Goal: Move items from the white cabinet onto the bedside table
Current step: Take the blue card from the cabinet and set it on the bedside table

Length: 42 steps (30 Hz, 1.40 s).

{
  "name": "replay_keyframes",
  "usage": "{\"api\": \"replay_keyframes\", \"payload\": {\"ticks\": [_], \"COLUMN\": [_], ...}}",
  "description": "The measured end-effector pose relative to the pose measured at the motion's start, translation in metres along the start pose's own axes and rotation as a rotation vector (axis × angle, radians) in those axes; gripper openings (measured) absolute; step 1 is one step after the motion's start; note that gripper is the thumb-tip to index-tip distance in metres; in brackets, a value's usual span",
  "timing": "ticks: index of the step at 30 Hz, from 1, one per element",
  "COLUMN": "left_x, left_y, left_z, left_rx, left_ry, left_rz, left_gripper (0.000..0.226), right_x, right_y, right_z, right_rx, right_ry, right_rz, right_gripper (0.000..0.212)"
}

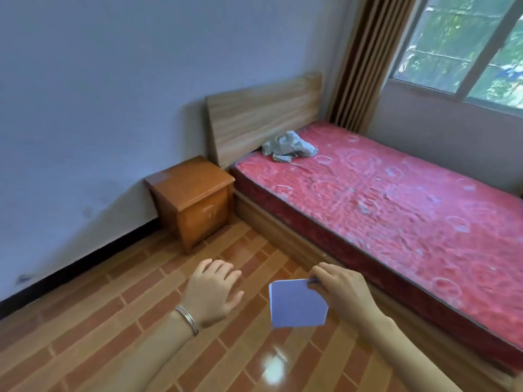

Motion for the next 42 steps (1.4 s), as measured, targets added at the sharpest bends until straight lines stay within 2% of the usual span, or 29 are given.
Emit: {"api": "replay_keyframes", "payload": {"ticks": [5,10,17,27,34,39,42], "left_x": [-0.02,-0.033,-0.081,-0.231,-0.26,-0.277,-0.295], "left_y": [-0.012,0.004,0.047,0.052,0.086,0.112,0.124], "left_z": [-0.101,-0.163,-0.221,-0.316,-0.385,-0.462,-0.515], "left_rx": [-0.021,-0.024,-0.027,-0.048,-0.065,-0.051,-0.033], "left_ry": [-0.122,-0.217,-0.341,-0.555,-0.657,-0.729,-0.737], "left_rz": [0.029,0.03,-0.035,-0.048,-0.088,-0.088,-0.093], "left_gripper": [0.045,0.045,0.046,0.049,0.049,0.05,0.05], "right_x": [-0.103,-0.171,-0.257,-0.444,-0.546,-0.617,-0.658], "right_y": [0.042,0.085,0.16,0.23,0.301,0.373,0.411], "right_z": [-0.039,-0.051,-0.025,0.04,0.037,0.017,-0.004], "right_rx": [-0.052,-0.074,-0.101,-0.183,-0.264,-0.298,-0.338], "right_ry": [-0.096,-0.178,-0.271,-0.453,-0.485,-0.418,-0.412], "right_rz": [-0.01,-0.031,-0.159,-0.192,-0.267,-0.37,-0.431], "right_gripper": [0.01,0.012,0.031,0.032,0.032,0.007,0.003]}}
Point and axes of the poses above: each hand's wrist, its own x-axis away from the middle knuckle, its own y-axis out of the palm, z = x × y, the point moved 9 cm from there along -x, towards the middle knuckle, and after that the axes turned 5 degrees about -y, right-handed, at the moved point
